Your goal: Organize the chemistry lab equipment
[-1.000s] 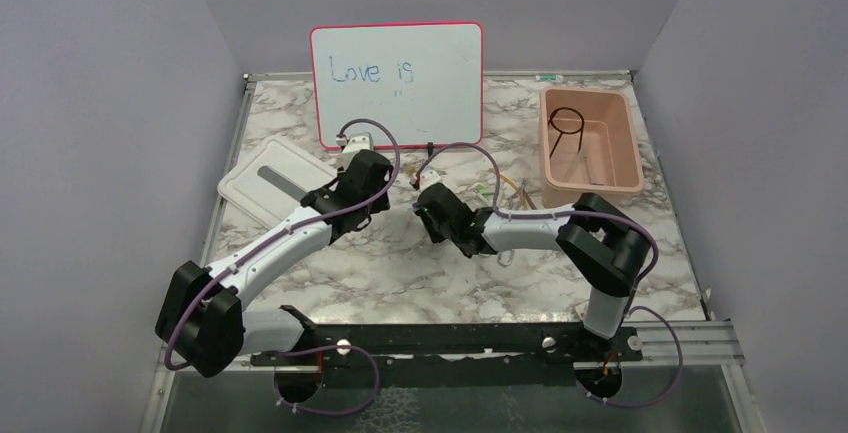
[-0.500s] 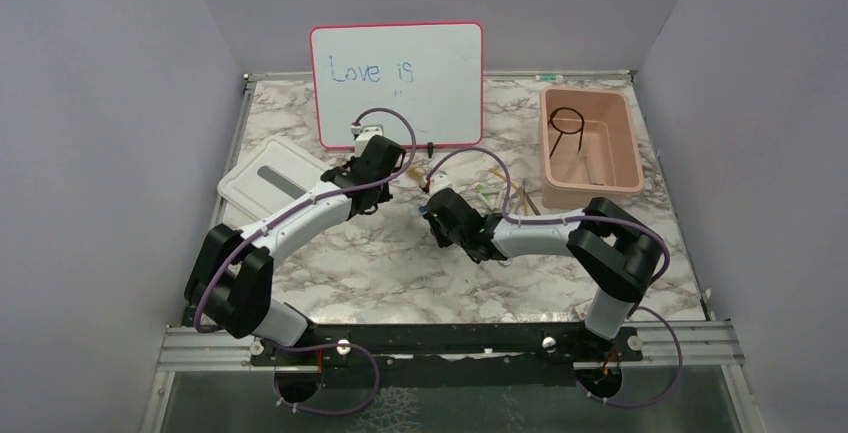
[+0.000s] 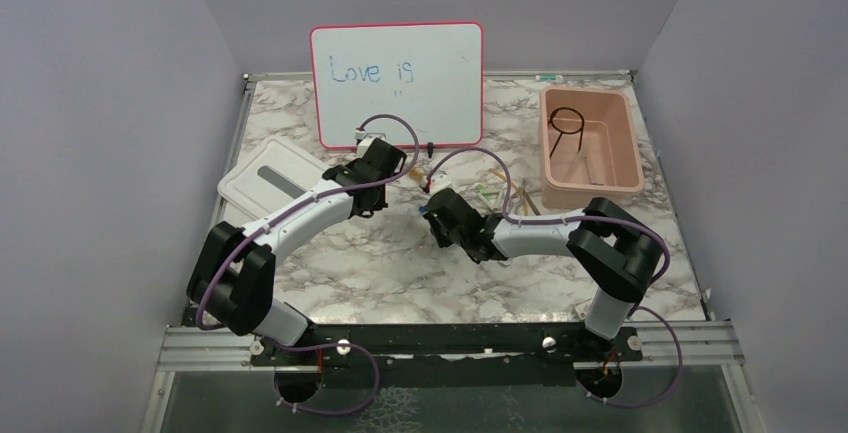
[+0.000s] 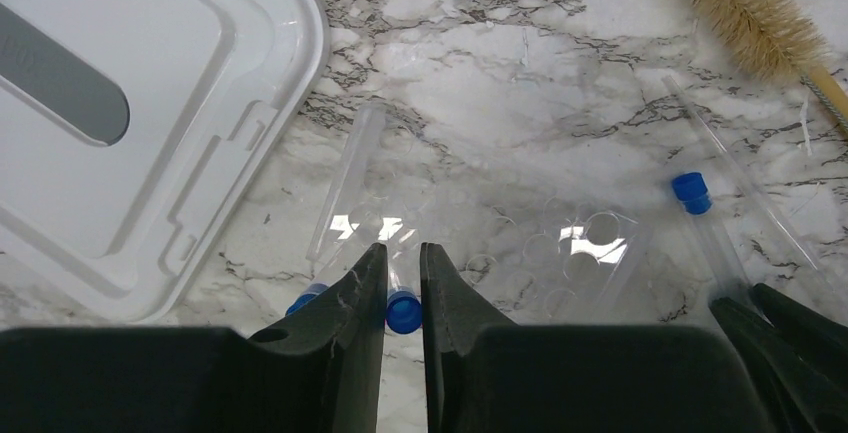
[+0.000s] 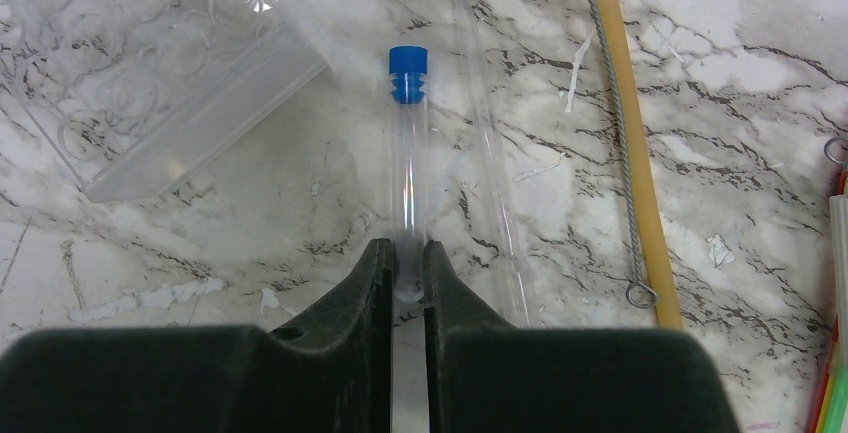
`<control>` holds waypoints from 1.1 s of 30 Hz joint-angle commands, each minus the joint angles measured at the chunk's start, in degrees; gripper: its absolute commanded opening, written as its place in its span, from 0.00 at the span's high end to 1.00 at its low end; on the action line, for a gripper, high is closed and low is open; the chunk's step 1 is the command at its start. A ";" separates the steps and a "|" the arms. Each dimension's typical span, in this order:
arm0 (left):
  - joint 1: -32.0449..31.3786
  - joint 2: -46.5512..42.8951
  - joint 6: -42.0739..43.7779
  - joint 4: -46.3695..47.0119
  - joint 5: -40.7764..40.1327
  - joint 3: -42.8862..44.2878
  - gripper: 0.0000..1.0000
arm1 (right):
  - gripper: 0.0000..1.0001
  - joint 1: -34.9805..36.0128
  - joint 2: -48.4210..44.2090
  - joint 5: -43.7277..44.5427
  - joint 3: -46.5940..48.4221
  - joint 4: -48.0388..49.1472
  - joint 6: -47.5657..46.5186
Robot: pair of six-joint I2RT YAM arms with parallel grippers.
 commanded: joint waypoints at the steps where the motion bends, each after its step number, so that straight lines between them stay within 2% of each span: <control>1: 0.19 -2.44 1.11 -2.21 1.07 1.16 0.80 | 0.97 0.12 -0.50 0.56 -0.69 -1.08 0.49; 28: 0.23 -6.27 1.38 -4.23 -0.48 -0.82 0.82 | 0.97 0.13 -0.40 0.65 -0.76 -1.09 0.39; 29: 0.19 -6.51 1.38 -4.19 -0.20 -0.73 0.82 | 0.97 0.13 -0.46 0.73 -0.76 -1.09 0.46; 33: 0.19 -7.49 1.42 -3.33 2.65 -0.62 0.71 | 0.97 0.13 -0.56 0.56 -0.84 -0.92 0.33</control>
